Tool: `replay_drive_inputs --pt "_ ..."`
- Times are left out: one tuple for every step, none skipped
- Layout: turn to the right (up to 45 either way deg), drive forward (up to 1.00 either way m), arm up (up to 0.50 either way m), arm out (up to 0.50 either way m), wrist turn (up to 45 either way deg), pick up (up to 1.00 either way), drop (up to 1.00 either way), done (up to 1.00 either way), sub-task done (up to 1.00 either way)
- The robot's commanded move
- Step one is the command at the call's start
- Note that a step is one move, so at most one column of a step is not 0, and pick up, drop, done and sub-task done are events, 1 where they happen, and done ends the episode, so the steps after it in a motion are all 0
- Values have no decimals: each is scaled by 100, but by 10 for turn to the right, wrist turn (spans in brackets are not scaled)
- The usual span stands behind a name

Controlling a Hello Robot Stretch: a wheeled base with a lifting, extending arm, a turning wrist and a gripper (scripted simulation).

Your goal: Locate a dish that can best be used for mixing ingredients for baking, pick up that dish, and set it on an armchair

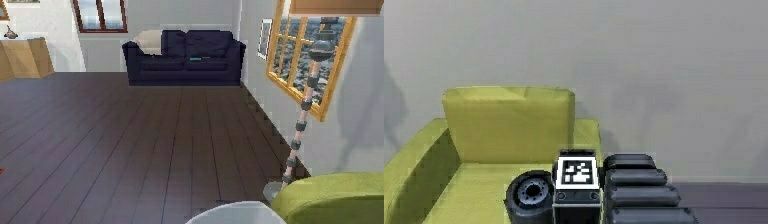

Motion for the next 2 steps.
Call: replay_drive_inputs --pt "0 0 0 48 0 0 0 0 0" --pt "0 0 0 0 390 0 0 0 0"
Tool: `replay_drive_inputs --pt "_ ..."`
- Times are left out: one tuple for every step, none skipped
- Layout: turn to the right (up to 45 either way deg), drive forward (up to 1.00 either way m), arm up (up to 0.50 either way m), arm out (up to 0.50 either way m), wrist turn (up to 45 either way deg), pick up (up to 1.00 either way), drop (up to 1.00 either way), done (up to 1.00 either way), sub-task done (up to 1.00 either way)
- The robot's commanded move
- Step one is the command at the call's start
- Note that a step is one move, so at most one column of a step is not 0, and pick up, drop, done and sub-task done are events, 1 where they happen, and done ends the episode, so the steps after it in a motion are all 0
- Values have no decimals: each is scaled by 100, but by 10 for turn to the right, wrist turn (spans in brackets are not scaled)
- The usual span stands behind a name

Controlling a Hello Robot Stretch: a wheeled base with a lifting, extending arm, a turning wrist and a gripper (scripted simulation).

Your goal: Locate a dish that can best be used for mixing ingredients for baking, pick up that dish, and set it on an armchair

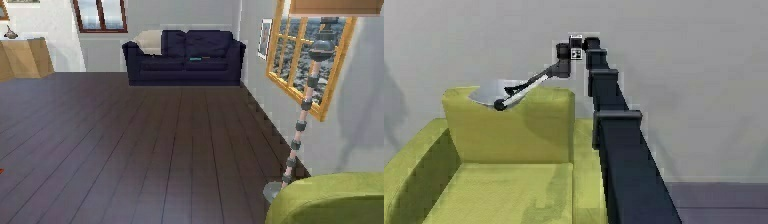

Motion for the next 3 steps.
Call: replay_drive_inputs --pt "0 0 -34 0 0 0 0 0 0" --pt "0 0 -32 0 0 0 0 0 0" --pt "0 0 0 0 0 0 100 0 0"
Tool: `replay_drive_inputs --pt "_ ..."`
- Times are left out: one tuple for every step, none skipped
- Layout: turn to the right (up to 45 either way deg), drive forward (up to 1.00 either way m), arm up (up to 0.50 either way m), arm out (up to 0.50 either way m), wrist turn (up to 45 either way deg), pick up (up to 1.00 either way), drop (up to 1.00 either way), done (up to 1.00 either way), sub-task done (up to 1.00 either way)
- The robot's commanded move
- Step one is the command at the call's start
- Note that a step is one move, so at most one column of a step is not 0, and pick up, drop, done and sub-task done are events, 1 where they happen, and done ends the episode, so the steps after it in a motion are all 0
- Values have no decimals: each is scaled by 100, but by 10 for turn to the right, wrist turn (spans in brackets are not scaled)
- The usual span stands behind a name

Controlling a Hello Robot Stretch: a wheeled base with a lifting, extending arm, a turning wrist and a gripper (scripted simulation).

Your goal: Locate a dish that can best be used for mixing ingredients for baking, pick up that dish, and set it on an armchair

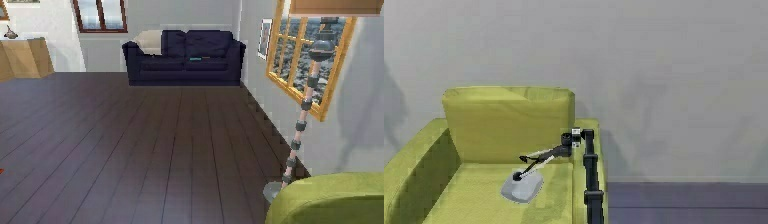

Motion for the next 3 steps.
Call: replay_drive_inputs --pt "0 0 10 0 0 0 0 0 0" --pt "0 0 0 -8 0 0 0 0 0" --pt "0 0 0 0 0 0 0 100 0"
